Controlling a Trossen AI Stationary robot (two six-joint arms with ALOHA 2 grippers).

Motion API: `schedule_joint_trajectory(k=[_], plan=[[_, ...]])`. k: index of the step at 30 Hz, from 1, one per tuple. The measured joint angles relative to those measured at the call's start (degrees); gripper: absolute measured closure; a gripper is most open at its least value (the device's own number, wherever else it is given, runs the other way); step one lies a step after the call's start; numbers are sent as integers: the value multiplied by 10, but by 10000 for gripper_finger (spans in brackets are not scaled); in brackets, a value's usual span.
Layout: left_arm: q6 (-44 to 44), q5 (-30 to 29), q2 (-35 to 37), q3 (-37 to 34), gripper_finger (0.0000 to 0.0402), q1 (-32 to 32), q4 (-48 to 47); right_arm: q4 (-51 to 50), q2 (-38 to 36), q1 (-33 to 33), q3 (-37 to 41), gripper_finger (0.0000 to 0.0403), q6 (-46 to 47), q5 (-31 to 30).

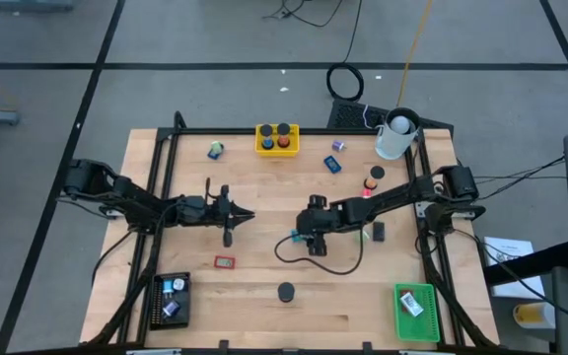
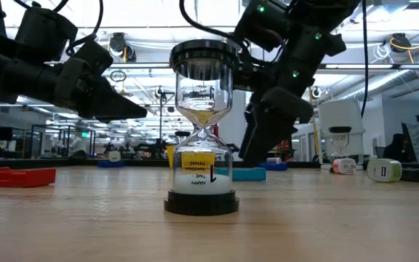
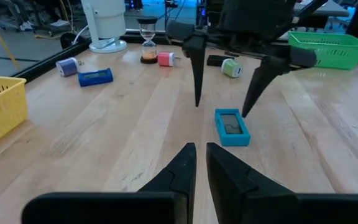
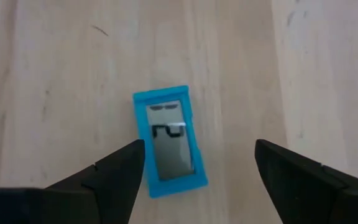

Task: Pick & Place Office items
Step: Put the light blue digital timer into the green bin

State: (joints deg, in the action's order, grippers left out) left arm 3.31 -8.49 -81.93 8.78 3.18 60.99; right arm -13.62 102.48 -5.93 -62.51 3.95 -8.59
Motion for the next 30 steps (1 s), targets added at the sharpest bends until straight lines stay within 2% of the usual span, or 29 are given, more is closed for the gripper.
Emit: schedule_joint_trajectory(k=[8,16,19,26,30], plan=[[2,0,0,0,355,0,-5,19,17,3,0,129,5,46],[2,0,0,0,355,0,-9,25,41,11,0,149,-2,57],[2,0,0,0,355,0,-9,27,42,11,0,172,-3,59],[2,0,0,0,355,0,-9,24,42,11,0,253,21,59],[2,0,0,0,355,0,-9,12,33,7,0,255,31,56]])
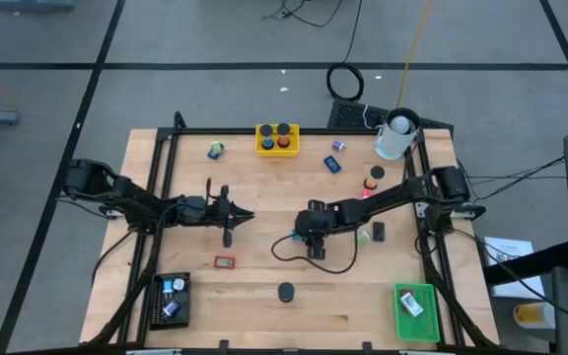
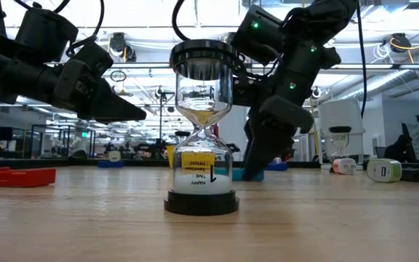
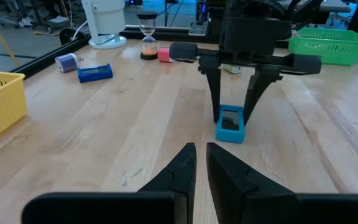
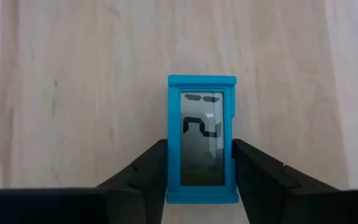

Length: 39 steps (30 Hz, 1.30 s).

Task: Pick & Place Office items
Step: Put the light blue digital timer into the green bin

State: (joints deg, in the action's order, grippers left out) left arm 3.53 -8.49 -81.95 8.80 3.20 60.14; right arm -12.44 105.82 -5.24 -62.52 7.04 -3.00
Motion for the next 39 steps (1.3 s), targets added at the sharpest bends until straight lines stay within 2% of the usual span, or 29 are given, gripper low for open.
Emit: schedule_joint_trajectory(k=[8,16,22,33,39], plan=[[0,0,0,0,355,0,-2,-91,-61,-29,1,238,62,0],[0,-1,0,0,355,0,-3,-213,-152,-113,0,252,202,3],[1,-1,0,0,355,0,-3,-293,-202,-207,0,245,367,3],[2,-1,0,0,355,0,-4,-357,-256,-375,0,241,687,20],[2,0,0,0,355,0,-4,-431,-279,-448,0,245,859,50]])
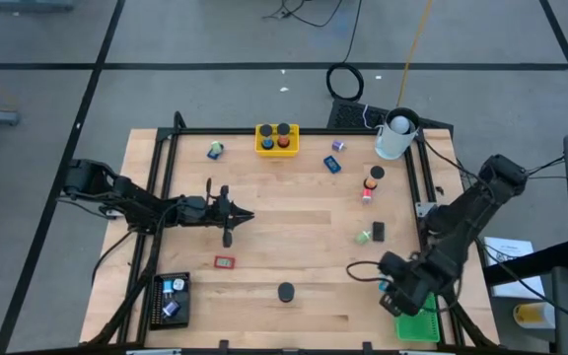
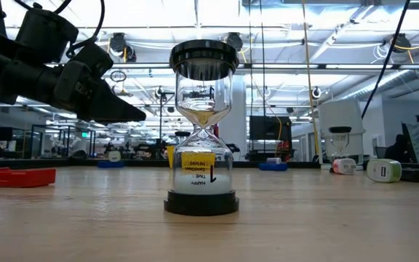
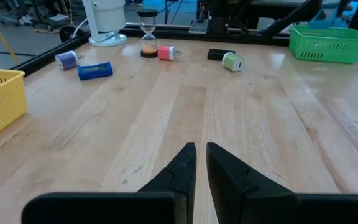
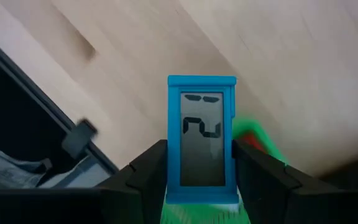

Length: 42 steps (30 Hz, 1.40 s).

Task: Pick & Place Office items
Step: Put the light blue digital timer into the green bin

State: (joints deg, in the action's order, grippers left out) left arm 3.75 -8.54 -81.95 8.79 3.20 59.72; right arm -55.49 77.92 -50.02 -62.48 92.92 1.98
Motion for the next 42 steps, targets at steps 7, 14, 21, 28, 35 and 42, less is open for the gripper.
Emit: schedule_joint_trajectory(k=[7,14,21,28,35,42], plan=[[1,0,0,0,355,0,0,-15,-21,-79,0,240,172,41],[1,0,0,0,355,0,0,5,14,-146,0,240,224,56],[-2,0,0,0,355,0,-4,45,79,-179,0,240,158,57],[-2,-5,0,0,355,0,-4,68,109,-183,0,239,115,55],[-2,-5,0,0,355,0,-4,73,121,-183,0,239,98,57],[-3,-5,0,0,355,0,-9,79,121,-183,0,226,127,57]])
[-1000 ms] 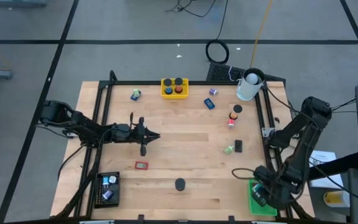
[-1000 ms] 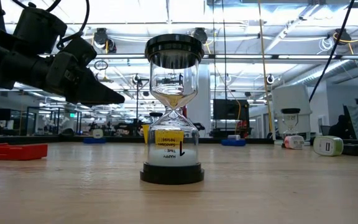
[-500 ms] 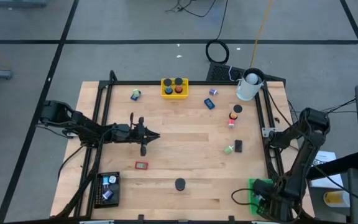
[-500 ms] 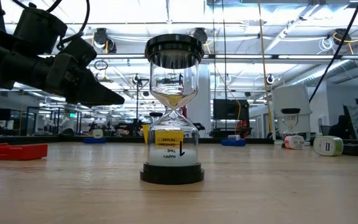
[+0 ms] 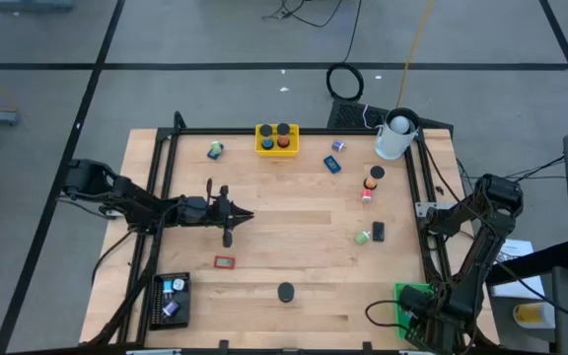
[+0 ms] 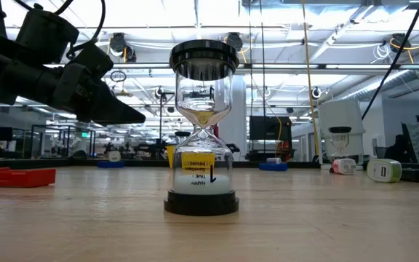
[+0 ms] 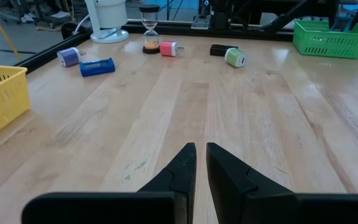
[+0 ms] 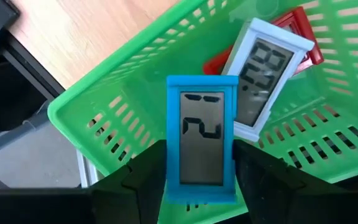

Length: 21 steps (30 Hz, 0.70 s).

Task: Pick & Place Office items
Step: Put the light blue digital timer into the green bin, then put the orange hour glass into the yellow bin

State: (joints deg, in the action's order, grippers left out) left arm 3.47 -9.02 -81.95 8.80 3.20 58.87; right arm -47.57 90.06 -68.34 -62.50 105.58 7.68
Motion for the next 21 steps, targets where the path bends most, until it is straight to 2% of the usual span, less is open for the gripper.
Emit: schedule_joint_trajectory(k=[7,13,17,21], plan=[[0,0,0,0,355,0,-1,1,0,0,0,206,11,2],[-1,0,0,0,355,0,-3,1,-4,1,0,211,11,38],[-1,0,0,0,355,0,-3,8,-22,8,0,240,26,50],[-1,0,0,0,355,0,-3,1,-36,20,0,293,2,37]])
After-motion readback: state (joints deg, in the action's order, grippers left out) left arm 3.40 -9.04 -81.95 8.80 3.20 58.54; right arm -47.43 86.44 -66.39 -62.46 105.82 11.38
